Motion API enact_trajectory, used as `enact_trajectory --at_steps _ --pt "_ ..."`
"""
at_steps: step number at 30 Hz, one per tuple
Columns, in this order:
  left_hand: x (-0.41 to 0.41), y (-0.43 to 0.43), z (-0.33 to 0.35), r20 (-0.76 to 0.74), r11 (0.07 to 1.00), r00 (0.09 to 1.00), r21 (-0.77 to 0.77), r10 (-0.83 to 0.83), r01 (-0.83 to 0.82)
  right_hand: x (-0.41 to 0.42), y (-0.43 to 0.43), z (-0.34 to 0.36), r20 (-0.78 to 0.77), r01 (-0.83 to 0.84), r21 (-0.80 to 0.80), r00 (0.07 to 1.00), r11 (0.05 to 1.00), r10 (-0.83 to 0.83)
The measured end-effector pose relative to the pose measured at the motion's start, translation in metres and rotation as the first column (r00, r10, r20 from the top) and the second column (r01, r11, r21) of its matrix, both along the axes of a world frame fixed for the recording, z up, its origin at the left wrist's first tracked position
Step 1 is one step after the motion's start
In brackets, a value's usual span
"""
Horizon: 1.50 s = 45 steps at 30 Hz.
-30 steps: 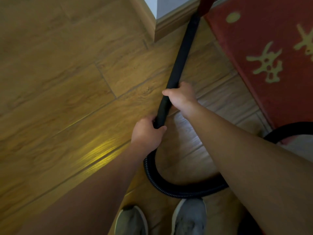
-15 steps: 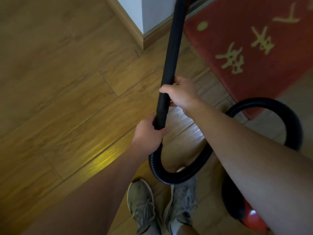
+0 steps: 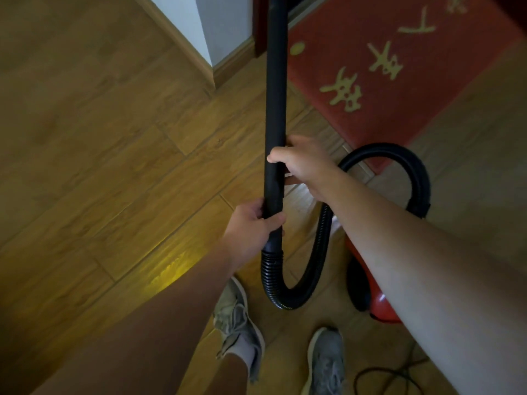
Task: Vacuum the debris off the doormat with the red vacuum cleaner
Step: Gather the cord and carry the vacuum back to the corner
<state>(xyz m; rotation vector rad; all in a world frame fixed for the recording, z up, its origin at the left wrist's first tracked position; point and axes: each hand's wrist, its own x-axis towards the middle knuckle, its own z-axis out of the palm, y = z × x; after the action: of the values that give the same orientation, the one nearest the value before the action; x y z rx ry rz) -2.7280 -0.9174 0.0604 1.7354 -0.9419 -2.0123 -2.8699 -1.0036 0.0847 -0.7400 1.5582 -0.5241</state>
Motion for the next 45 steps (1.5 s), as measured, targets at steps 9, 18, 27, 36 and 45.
enact_trajectory --at_steps 9,18,27,36,45 --pt "-0.061 0.065 0.028 0.051 0.997 0.998 -0.061 -0.04 0.043 -0.065 0.069 0.022 0.051 0.035 -0.021 0.998 0.999 -0.033" --pt "-0.129 0.123 0.045 0.124 0.993 0.992 -0.117 0.014 0.001 -0.155 0.128 0.047 -0.003 0.017 -0.087 1.0 0.996 -0.018" --pt "-0.201 0.179 0.041 0.236 0.98 0.972 -0.192 0.003 0.044 -0.256 0.215 0.047 -0.165 0.164 -0.079 0.971 0.983 -0.175" --pt "-0.238 0.202 0.013 0.324 0.962 0.944 -0.234 -0.057 0.138 -0.304 0.287 0.004 -0.343 0.246 0.008 0.911 0.969 -0.229" --pt "-0.242 0.193 -0.019 0.286 0.975 0.957 -0.192 -0.055 0.114 -0.298 0.287 -0.049 -0.289 0.188 0.099 0.945 0.977 -0.152"
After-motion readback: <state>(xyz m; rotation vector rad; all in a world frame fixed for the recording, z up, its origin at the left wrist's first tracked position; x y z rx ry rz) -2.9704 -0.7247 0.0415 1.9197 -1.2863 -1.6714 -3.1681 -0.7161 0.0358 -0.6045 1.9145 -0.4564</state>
